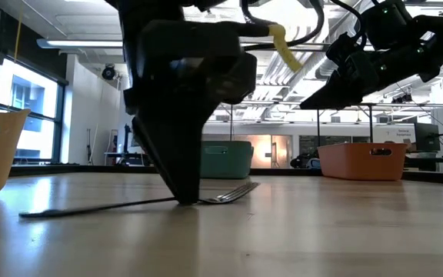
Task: Sort silverware by color (type)
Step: Put the black fork into the yellow bin
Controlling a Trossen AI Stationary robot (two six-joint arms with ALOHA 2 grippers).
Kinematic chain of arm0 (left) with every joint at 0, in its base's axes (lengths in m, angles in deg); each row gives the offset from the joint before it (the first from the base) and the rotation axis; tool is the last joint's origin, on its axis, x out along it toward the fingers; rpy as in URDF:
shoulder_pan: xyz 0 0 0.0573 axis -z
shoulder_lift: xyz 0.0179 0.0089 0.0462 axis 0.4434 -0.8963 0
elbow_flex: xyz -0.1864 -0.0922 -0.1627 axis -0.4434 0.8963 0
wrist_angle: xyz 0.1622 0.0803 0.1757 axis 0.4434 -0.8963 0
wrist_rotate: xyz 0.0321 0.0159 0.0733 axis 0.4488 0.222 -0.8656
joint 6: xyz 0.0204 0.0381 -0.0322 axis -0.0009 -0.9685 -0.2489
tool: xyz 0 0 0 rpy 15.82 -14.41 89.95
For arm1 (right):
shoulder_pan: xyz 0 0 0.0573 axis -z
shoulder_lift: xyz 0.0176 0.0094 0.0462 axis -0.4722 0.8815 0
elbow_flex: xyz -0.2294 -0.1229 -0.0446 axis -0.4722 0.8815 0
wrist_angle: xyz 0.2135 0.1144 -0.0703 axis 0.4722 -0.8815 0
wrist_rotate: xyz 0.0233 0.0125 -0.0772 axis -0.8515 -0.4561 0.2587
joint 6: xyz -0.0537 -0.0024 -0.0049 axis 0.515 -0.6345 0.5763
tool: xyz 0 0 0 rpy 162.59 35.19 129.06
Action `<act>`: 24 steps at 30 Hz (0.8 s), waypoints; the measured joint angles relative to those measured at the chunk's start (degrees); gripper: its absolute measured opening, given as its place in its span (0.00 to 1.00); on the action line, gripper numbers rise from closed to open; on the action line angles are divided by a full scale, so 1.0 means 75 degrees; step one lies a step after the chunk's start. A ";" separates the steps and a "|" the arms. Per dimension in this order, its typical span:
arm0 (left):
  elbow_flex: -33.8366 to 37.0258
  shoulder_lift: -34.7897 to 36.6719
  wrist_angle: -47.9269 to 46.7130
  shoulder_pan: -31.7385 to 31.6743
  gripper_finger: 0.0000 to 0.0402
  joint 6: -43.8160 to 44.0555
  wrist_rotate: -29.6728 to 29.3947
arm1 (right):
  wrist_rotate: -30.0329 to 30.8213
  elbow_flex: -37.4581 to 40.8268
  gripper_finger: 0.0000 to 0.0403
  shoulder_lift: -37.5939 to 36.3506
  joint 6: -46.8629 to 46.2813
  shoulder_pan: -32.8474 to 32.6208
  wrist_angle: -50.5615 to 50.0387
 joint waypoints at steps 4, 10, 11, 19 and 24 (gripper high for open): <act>0.0009 0.0038 -0.0351 0.0000 0.13 -0.0346 0.0098 | 0.0000 0.0000 0.00 0.0000 0.0000 -0.0001 -0.0003; 0.0015 0.0044 -0.0548 0.0006 0.05 -0.0710 0.0206 | 0.0003 0.0000 0.00 0.0000 0.0000 0.0000 -0.0006; 0.0018 0.0044 -0.0551 0.0006 0.04 -0.0828 0.0220 | 0.0000 0.0000 0.00 0.0000 0.0000 0.0000 -0.0006; -0.0154 0.0023 -0.0722 0.0017 0.02 -0.1726 0.0181 | 0.0003 0.0000 0.00 0.0000 0.0000 0.0000 -0.0012; -0.0640 0.0032 -0.1494 0.0035 0.02 -0.1946 -0.0034 | 0.0001 0.0000 0.00 0.0000 0.0000 0.0000 -0.0026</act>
